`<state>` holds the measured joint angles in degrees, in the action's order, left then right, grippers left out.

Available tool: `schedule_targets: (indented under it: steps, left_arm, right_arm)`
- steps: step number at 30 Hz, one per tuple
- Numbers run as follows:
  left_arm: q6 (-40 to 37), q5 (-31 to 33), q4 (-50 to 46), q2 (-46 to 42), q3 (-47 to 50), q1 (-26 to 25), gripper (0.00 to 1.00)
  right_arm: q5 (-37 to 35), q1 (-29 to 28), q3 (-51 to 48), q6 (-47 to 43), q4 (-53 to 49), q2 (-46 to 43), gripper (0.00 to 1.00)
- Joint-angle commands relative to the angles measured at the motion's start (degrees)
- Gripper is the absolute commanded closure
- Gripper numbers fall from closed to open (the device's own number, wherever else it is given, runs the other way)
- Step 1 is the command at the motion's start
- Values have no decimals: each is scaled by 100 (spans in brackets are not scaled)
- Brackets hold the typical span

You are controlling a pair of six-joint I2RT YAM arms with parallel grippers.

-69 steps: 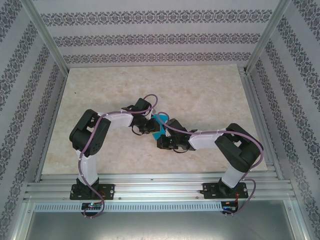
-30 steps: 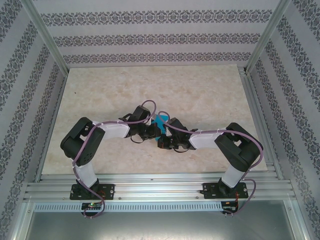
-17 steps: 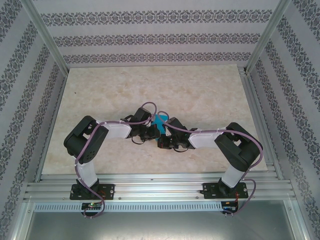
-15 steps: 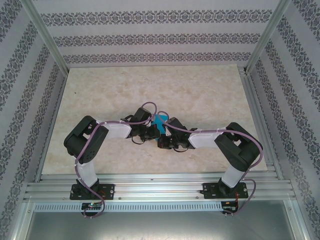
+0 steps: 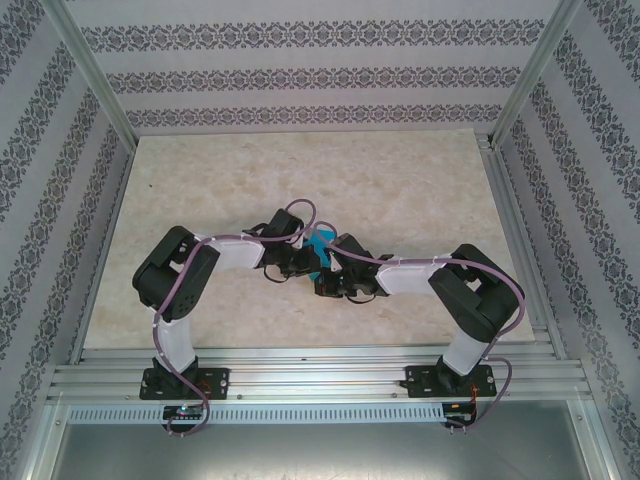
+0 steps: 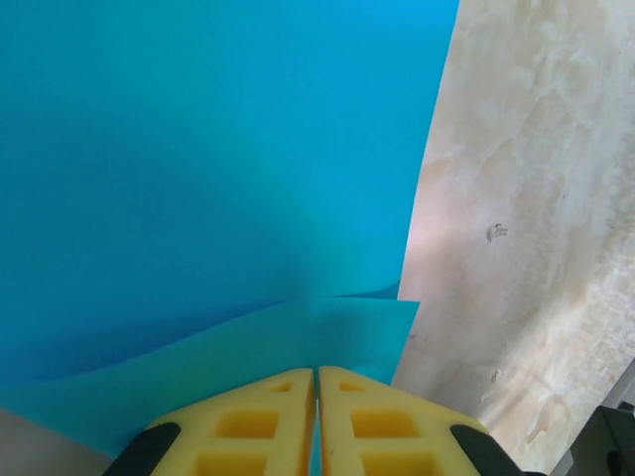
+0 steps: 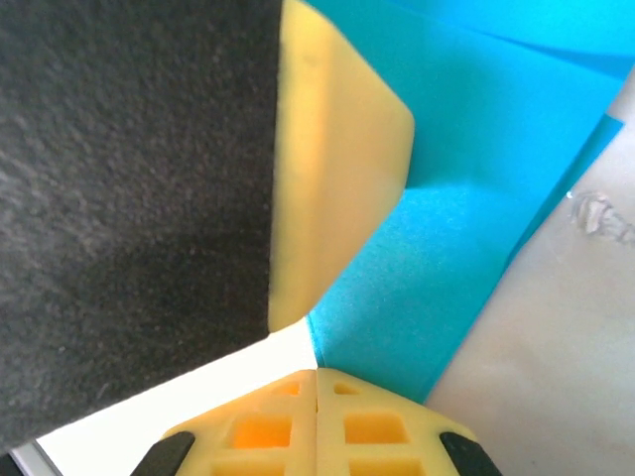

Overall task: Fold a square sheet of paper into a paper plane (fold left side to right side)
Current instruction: Third fold the triangle at the center of the table.

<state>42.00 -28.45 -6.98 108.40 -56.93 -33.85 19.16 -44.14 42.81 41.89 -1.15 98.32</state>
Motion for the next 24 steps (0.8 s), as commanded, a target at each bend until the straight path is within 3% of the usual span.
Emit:
schedule_targets:
  steps: [1,24]
  left_arm:
    - [-427,819,28,378,-161,424,86]
    - [-954,861,-258,619,-736,1270,84]
  right_arm:
    - [-334,-104,-304,-137,-1317,424,100]
    - [-334,-121,-284,-162,-1318,444,99]
